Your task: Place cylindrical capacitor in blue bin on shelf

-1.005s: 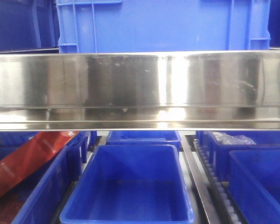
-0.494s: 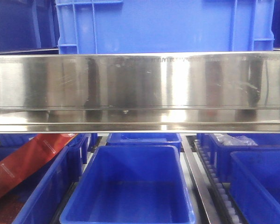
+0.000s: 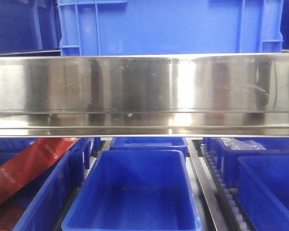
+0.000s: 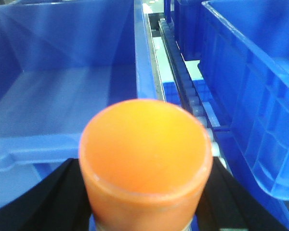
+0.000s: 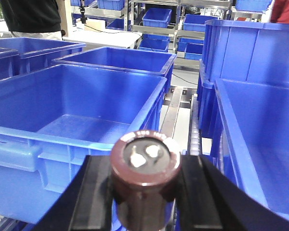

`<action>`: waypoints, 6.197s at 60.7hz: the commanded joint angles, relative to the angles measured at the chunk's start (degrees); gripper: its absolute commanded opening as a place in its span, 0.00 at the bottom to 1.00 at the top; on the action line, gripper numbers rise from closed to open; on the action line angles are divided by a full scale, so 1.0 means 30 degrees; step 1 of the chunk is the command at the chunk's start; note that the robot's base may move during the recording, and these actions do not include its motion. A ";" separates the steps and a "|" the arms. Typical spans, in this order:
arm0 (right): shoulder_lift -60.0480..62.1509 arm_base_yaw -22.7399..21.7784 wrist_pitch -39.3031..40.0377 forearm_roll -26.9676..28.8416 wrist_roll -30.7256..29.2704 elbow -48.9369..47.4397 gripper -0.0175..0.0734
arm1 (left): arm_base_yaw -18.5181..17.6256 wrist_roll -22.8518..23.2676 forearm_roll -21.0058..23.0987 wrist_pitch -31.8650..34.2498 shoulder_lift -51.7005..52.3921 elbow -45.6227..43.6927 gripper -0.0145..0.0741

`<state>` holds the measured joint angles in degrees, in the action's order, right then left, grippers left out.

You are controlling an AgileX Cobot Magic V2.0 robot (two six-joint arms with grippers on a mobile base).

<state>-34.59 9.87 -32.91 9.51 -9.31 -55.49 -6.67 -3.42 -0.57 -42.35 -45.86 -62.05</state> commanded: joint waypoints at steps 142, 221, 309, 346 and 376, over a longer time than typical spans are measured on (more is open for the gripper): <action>0.0088 0.0019 0.0747 -0.0026 -0.0073 -0.0177 0.17 | -0.8574 -0.0719 0.0189 -0.4102 -1.1255 -1.2254 0.23; -1.1659 0.4214 -0.1374 0.0060 -0.0519 -1.1083 0.17 | -0.3360 0.0782 0.0189 -0.0567 0.6685 0.4222 0.21; -1.8594 0.3614 -0.4730 0.0860 -0.0519 -1.6355 0.30 | -0.3360 0.0782 0.0189 -0.0532 0.6685 0.4222 0.21; -0.5439 0.1945 0.1202 0.0266 -0.0519 -0.2300 0.05 | -0.3360 0.0782 0.0081 0.0355 0.6685 0.4222 0.21; 0.2637 0.1945 0.4141 -0.0106 -0.0519 0.6381 0.05 | -0.3360 0.0782 0.0043 0.0487 0.6650 0.4222 0.21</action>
<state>-28.46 16.07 -22.68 9.61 -10.63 -37.42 -17.03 -1.47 -0.41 -42.35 -26.07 -49.55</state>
